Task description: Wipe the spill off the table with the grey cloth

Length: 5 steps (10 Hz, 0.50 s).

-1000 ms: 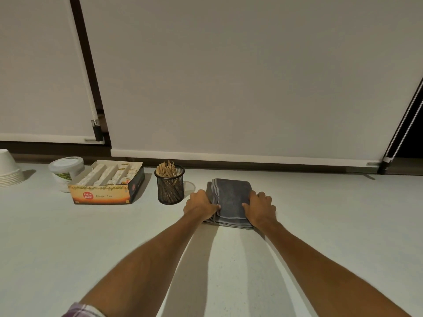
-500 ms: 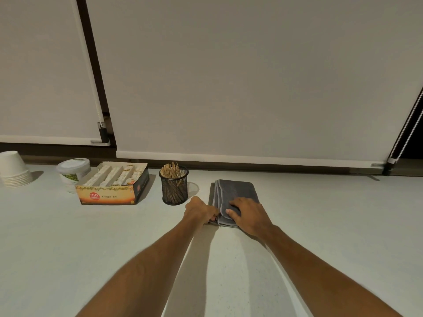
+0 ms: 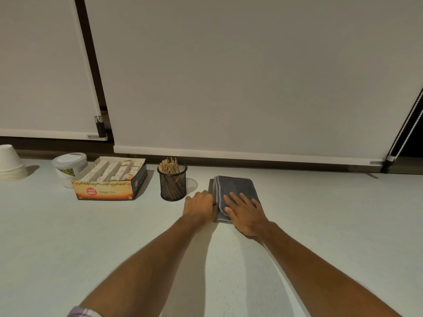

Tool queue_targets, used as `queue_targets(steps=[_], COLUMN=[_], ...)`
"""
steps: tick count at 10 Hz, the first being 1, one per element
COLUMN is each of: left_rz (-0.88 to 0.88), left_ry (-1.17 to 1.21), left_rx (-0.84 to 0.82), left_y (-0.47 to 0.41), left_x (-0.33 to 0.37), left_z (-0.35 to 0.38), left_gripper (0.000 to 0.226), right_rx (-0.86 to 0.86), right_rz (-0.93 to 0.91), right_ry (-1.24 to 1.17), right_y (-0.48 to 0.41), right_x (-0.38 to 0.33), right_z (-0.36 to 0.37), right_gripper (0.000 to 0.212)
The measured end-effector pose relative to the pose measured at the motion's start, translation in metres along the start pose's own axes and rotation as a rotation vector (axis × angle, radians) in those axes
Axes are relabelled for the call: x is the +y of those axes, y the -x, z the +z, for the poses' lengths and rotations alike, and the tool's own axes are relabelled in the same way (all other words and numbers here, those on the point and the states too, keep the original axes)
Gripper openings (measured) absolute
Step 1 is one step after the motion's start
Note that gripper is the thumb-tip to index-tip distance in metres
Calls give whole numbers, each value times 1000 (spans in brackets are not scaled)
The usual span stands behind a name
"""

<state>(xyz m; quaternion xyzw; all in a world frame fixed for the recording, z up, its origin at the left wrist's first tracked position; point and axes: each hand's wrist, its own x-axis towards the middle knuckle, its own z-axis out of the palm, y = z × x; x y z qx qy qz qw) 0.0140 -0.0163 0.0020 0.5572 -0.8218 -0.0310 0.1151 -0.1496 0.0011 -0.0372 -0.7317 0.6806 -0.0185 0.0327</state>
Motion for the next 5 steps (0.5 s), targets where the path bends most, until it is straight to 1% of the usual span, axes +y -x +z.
queue_targets(steps=[1,2,3,4,5], left_rz=[40,79,133,103,46], left_ry=[-113,19,79,0,-8], left_rx=[26,62,25,14,14], left_y=[-3,3,12,18,22], left_x=[6,16,15,13,14], left_z=[2,7,11,0,-11], left_gripper=[38,40,34,32,36], right_rx=[-19,-16,-36,15,58], right_rz=[23,45,65,111,152], right_ry=[10,18,-11,-41,-122], right_y=[3,5,8,13,24], right_x=[-1,-3,-4,-9,-10], right_z=[0,3,0,-16,-29], right_gripper=[57,58,58,57,58])
